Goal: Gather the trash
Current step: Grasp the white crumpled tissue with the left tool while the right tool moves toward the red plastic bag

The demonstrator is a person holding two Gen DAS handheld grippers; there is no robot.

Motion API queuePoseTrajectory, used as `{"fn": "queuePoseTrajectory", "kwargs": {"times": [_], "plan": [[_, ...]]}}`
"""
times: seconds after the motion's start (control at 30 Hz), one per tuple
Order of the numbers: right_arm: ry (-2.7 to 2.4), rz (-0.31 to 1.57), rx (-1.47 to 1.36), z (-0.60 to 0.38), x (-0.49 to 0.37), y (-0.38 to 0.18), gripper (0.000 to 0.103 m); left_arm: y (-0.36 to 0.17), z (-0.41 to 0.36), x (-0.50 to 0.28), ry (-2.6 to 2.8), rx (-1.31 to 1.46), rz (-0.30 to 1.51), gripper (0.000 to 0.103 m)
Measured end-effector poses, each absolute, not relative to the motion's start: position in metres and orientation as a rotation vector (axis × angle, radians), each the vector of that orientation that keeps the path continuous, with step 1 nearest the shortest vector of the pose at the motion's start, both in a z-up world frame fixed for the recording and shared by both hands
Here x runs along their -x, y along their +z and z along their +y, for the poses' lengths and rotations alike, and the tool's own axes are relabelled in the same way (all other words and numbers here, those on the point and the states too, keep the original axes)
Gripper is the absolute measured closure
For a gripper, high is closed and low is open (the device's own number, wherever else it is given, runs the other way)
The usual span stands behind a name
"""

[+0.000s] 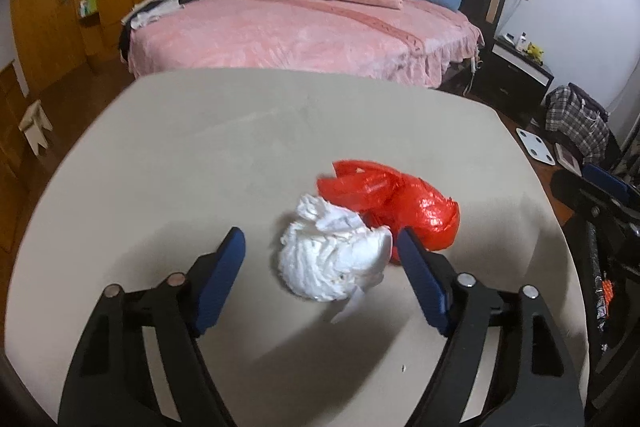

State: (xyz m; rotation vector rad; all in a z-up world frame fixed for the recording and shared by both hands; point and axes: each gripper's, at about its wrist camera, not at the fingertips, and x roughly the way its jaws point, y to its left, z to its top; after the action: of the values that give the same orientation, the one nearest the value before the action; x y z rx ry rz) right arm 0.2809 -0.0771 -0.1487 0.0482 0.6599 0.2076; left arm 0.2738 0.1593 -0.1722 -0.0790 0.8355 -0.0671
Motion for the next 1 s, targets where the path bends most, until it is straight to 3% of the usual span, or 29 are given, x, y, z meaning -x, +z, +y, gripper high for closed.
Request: {"fn": "queuePoseTrajectory", "kwargs": {"times": [0.07,0.23,0.57,1.0], "plan": [[0.21,0.663,-0.044,-0.076,-0.283,-0.149,0.006,-0.178,0.158,-0.276,-0.089,0.093,0.858,0.047],[0.214,0.669,-0.031,-0.072,-0.289,-0.151,0.006,-0.18,0.157,-0.272,-0.122,0.115,0.847,0.065],[0.275,0.675,-0.025,-0.045,-0.295,-0.154,0.006,-0.142,0.179,-0.249,-0.041,0.109,0.721,0.066],[0.36,0.741,0.003,0.018,-0.312,-0.175,0.009,-0.155,0.231,-0.252,0.092,0.112,0.738,0.066]]}}
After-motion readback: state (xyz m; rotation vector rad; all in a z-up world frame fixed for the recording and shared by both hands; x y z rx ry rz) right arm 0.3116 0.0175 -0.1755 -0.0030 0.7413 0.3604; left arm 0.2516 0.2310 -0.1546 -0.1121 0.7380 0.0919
